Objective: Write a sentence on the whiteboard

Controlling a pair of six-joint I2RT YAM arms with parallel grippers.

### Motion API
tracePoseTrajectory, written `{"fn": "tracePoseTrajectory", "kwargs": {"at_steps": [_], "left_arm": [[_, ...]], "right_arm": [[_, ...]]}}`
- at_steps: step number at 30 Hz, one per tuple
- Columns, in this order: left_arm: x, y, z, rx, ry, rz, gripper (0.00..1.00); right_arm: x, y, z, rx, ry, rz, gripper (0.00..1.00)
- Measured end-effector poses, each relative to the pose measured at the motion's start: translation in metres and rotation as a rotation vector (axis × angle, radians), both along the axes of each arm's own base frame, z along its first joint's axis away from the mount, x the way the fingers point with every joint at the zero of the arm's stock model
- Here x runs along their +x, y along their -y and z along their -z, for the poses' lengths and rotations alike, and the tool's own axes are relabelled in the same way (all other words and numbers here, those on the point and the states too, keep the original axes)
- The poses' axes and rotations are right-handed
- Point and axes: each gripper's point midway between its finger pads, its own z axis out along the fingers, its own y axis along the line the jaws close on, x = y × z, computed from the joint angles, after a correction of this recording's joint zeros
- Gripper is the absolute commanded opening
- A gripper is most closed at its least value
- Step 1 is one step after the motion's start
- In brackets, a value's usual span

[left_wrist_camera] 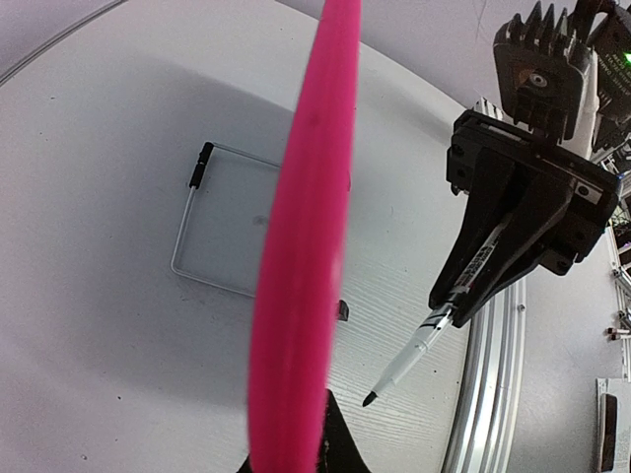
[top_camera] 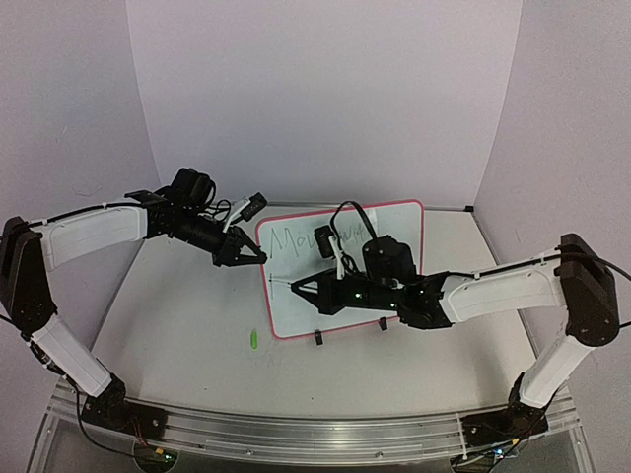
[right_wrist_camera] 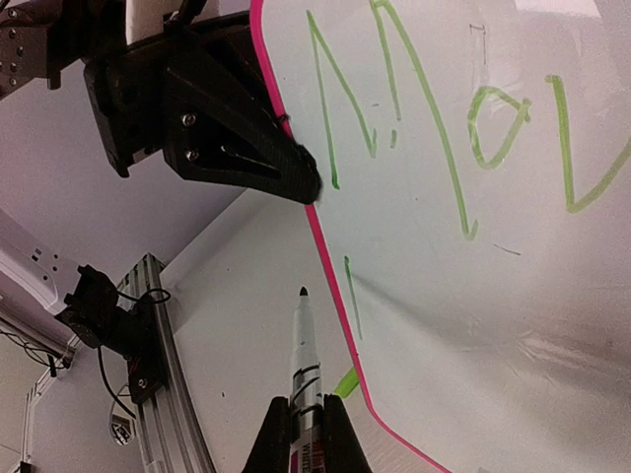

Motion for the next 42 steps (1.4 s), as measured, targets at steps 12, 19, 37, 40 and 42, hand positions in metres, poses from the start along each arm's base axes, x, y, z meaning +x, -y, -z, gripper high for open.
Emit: {"fn": "tracePoseTrajectory", "kwargs": {"at_steps": [12,19,37,40,42], "left_arm": [[0.0,0.0,0.0,0.0,0.0,0.0,0.0],[0.0,0.0,0.0,0.0,0.0,-0.001,0.0],[0.0,0.0,0.0,0.0,0.0,-0.001,0.0],[0.0,0.0,0.0,0.0,0.0,-0.001,0.0],[0.0,0.0,0.0,0.0,0.0,-0.001,0.0]], "right_arm": [[0.014,-0.001,0.004,-0.016,0.015,0.068,0.0],[0.016,-0.005,0.005,-0.017,0.017,0.073,0.0],[0.017,0.012,0.006,-0.027,0.033,0.138,0.0],[0.016,0.011,0.006,-0.025,0.029,0.137,0.0],[0.016,0.011,0.006,-0.024,0.025,0.136,0.0]]}}
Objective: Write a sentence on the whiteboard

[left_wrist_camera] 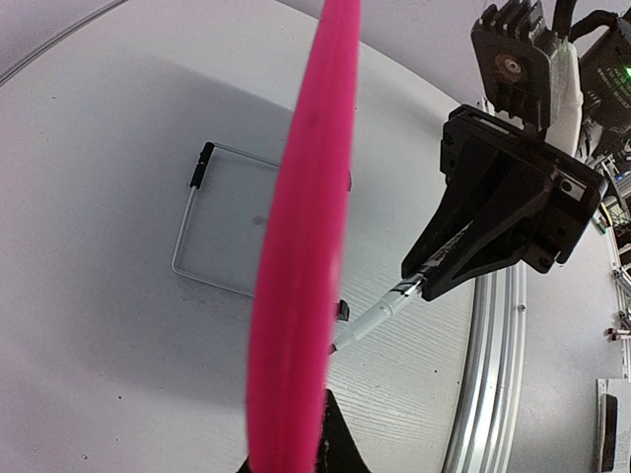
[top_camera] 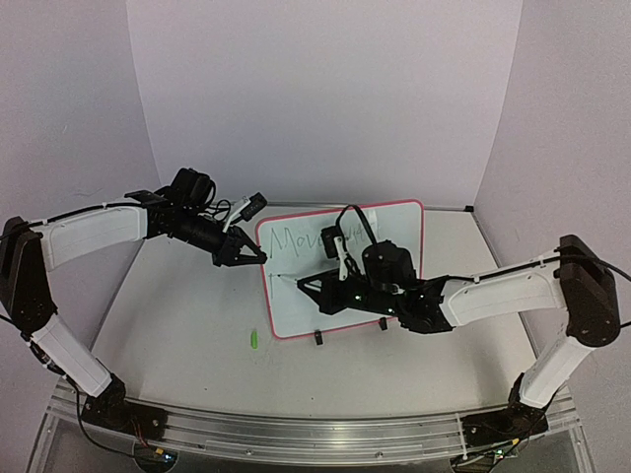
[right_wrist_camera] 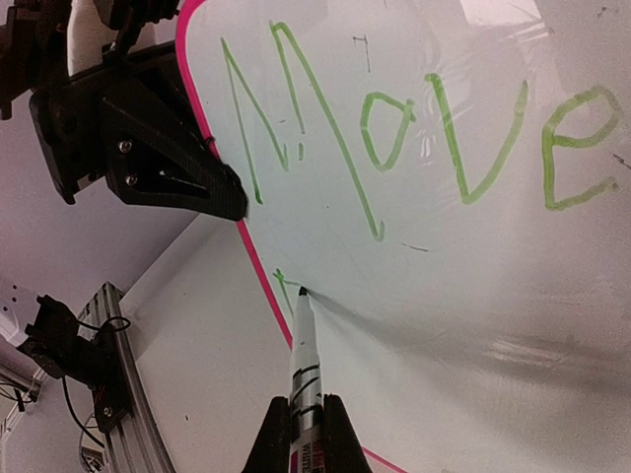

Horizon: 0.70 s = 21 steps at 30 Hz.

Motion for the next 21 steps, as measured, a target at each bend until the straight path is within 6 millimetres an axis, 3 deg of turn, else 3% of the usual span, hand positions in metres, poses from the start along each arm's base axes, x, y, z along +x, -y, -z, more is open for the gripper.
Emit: {"fn": "tracePoseTrajectory", "kwargs": {"at_steps": [13,21], "left_arm": [[0.0,0.0,0.0,0.0,0.0,0.0,0.0],[0.0,0.0,0.0,0.0,0.0,0.0,0.0]], "right_arm": [[-0.006,-0.006,0.021,-0.026,-0.046,-0.042,0.0],[-0.006,-0.011,0.019,-0.023,-0.048,-0.058,0.0]]}}
